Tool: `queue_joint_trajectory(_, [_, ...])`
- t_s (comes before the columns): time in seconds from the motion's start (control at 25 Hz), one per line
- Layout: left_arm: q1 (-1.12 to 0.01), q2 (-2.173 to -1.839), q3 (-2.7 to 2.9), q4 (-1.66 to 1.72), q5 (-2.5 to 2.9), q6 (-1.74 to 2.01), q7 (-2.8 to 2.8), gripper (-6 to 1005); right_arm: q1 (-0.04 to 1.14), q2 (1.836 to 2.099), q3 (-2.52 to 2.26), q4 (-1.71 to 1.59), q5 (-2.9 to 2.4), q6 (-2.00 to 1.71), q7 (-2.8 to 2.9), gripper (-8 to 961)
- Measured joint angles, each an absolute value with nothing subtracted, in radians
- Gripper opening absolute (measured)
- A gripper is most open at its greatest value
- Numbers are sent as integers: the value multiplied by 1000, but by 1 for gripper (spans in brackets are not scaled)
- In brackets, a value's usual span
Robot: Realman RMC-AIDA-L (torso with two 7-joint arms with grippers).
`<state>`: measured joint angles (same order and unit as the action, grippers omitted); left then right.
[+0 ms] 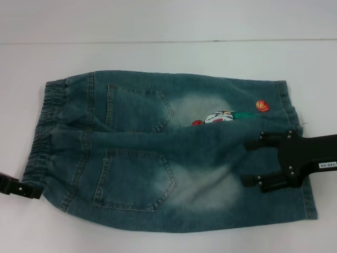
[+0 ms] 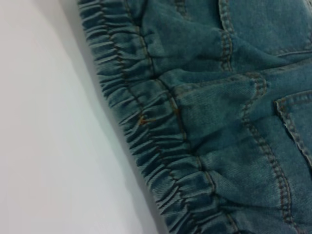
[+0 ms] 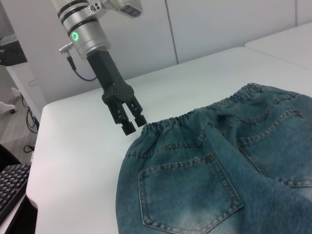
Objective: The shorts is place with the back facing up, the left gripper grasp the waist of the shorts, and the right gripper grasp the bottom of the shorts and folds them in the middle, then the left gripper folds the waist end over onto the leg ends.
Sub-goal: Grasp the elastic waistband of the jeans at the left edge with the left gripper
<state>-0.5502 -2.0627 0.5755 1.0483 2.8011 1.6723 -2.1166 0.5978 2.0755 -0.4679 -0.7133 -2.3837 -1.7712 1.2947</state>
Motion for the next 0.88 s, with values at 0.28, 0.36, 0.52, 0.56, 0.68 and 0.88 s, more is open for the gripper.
queue_joint_trajectory(0.28, [-557, -2066, 579, 1044, 2803, 1669, -2127, 843, 601, 2077, -469, -713, -2384, -1781, 1295, 942])
queue_joint_trajectory(0.36, [-561, -2066, 579, 1037, 2805, 1666, -2127, 843, 602, 2077, -469, -713, -2384, -1782, 1295, 942])
queue_joint_trajectory(0.52, [-564, -2066, 592, 1034, 2815, 1664, -2129, 843, 603, 2077, -470, -713, -2384, -1783, 1295, 941])
queue_joint_trajectory(0.56, [-564, -2067, 594, 1034, 2818, 1664, -2130, 843, 603, 2077, -471, -713, -2384, -1784, 1295, 941])
queue_joint_trajectory(0.68, [-568, -2067, 598, 1034, 2815, 1670, -2130, 843, 603, 2077, -472, -713, -2383, -1784, 1295, 941])
queue_joint_trajectory(0.88, [-581, -2071, 598, 1034, 2809, 1690, -2128, 843, 603, 2077, -473, -713, -2383, -1782, 1295, 941])
